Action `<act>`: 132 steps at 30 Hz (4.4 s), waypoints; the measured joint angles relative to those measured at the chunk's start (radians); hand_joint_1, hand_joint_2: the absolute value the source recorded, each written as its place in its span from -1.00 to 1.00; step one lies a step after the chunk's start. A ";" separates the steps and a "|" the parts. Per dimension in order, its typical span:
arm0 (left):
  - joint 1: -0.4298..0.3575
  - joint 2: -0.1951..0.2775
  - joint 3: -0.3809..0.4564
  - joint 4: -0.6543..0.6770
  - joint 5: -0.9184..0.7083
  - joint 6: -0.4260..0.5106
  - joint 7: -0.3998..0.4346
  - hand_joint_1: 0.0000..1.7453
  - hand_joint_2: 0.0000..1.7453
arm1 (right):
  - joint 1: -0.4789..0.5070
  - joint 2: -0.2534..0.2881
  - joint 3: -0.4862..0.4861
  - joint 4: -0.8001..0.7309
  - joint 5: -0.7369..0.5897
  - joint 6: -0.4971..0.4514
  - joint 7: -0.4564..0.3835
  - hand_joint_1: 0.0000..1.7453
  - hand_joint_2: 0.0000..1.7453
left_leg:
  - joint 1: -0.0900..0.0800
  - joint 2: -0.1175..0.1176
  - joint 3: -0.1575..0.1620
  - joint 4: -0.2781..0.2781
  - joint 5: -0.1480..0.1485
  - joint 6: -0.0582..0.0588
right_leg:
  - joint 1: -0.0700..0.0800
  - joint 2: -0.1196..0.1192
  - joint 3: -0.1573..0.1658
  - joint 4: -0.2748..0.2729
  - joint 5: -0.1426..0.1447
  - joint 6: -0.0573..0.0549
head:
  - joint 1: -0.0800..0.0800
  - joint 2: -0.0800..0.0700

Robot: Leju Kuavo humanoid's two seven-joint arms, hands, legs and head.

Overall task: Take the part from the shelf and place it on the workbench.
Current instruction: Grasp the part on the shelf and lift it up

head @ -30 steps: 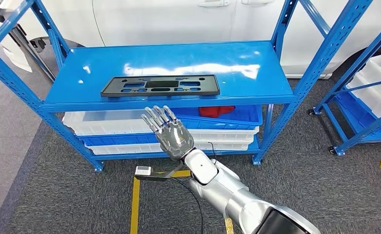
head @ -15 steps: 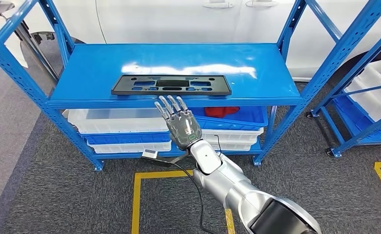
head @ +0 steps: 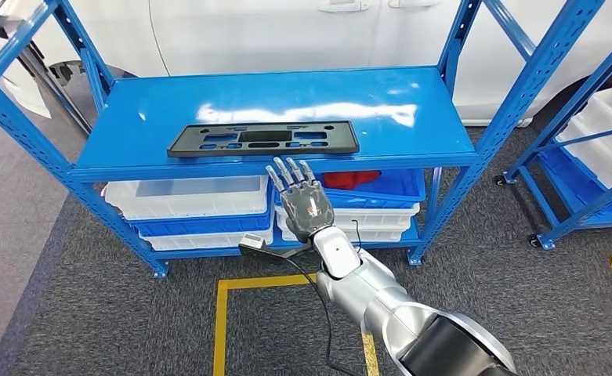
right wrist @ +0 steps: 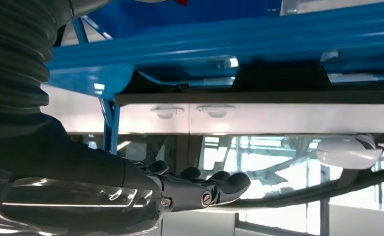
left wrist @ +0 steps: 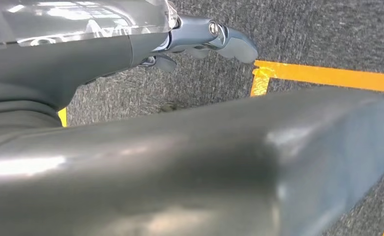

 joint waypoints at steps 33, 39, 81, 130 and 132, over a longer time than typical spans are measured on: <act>0.008 0.001 0.003 0.000 0.005 -0.006 -0.015 -1.00 -1.00 | 0.000 0.023 0.000 0.043 -0.008 0.002 -0.008 -1.00 1.00 | 0.010 -0.001 -0.026 0.048 0.005 -0.011 | 0.007 0.003 0.001 0.011 -0.011 -0.007 | 0.000 0.000; 0.006 0.001 0.006 0.000 0.005 -0.006 -0.018 -1.00 -1.00 | -0.002 0.029 0.000 0.044 -0.008 0.002 -0.014 -1.00 1.00 | 0.000 -0.002 0.104 -0.221 0.113 0.014 | 0.017 0.007 -0.001 0.023 -0.021 0.007 | 0.000 0.000; 0.014 -0.004 0.085 0.000 0.088 -0.073 -0.048 -1.00 -1.00 | 0.001 0.028 -0.002 0.056 0.008 0.002 -0.022 -1.00 1.00 | 0.006 0.002 0.111 -0.231 0.117 0.037 | -0.012 0.006 -0.075 0.160 -0.051 0.046 | 0.000 0.000; 0.025 -0.014 0.273 0.001 0.252 -0.176 -0.025 -1.00 -1.00 | 0.019 0.100 -0.053 0.024 -0.194 0.085 -0.213 -1.00 1.00 | 0.005 0.000 0.082 -0.153 0.090 0.004 | 0.009 0.011 -0.007 0.023 -0.012 -0.011 | 0.000 0.000; 0.025 -0.014 0.274 0.001 0.247 -0.171 -0.026 -1.00 -1.00 | 0.021 0.098 -0.053 0.024 -0.194 0.082 -0.210 -1.00 1.00 | 0.000 0.000 0.116 -0.226 0.106 0.014 | 0.012 0.012 -0.009 0.022 -0.013 -0.003 | 0.000 0.000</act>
